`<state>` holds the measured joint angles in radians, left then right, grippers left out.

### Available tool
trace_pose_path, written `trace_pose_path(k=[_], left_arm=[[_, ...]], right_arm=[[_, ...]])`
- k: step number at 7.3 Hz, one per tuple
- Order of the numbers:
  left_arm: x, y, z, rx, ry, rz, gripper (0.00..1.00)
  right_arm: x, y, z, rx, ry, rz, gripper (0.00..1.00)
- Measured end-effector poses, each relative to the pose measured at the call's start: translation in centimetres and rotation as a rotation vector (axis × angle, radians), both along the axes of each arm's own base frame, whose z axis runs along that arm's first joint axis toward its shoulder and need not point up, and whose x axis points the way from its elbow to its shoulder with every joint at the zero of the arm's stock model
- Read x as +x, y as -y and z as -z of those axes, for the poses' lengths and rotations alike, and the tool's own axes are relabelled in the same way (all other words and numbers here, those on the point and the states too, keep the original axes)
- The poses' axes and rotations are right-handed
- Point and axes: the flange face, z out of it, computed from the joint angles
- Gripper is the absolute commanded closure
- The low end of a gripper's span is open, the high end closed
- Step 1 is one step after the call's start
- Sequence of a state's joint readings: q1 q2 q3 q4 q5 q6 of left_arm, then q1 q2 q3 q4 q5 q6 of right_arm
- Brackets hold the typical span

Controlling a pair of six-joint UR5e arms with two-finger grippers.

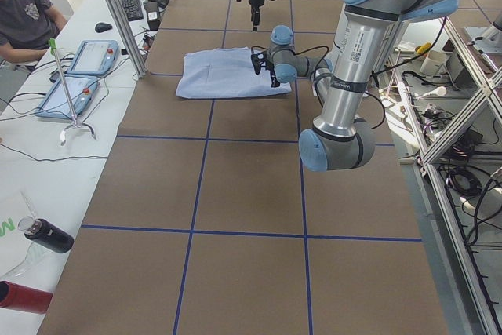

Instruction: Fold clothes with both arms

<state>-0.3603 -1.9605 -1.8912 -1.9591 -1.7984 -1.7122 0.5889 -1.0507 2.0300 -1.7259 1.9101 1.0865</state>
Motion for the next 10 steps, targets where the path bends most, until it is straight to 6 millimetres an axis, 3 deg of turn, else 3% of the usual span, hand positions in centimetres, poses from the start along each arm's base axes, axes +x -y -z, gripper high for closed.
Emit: trace_pose_path(k=[4,5,6,7,10], left_arm=[[2.4,-2.2,-1.3,-0.005,0.034,-0.024,0.10],[2.6,-2.4,-1.5,-0.008,0.039,-0.026,0.18],[2.7,-2.4,-1.6,-0.008,0.041,-0.027,0.38],[2.7,-2.4,-1.6,-0.009,0.041,-0.027,0.48],[2.7,-2.4,-2.1,-0.012,0.049,-0.028,0.49]], right_arm=[[0.9,-1.7,0.3,-0.010,0.045,0.014,0.00],[1.0,-1.8,0.4,-0.012,0.051,0.019,0.00],[1.1,-2.0,0.6,-0.015,0.056,0.025,0.00],[1.2,-2.1,0.7,-0.014,0.060,0.027,0.00],[1.5,-2.2,0.9,-0.013,0.068,0.028,0.00]])
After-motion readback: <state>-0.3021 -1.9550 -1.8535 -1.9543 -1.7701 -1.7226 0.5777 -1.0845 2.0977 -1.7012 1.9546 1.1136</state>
